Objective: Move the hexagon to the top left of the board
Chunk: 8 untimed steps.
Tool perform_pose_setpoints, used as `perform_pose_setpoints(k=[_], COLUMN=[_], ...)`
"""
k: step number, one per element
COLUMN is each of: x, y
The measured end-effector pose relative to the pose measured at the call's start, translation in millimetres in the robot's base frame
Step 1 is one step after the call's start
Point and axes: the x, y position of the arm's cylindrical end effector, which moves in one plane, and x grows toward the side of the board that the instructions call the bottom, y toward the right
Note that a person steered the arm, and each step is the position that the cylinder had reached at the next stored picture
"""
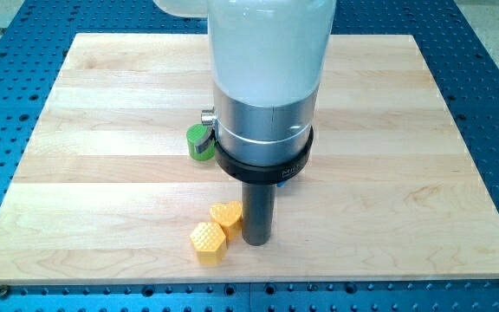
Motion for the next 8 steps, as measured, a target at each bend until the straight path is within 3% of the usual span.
perform_pose_setpoints(k=[1, 3, 4, 6, 7, 8], x=[0, 39, 38, -13, 11, -9], y=[0, 2, -61, -148, -121, -106])
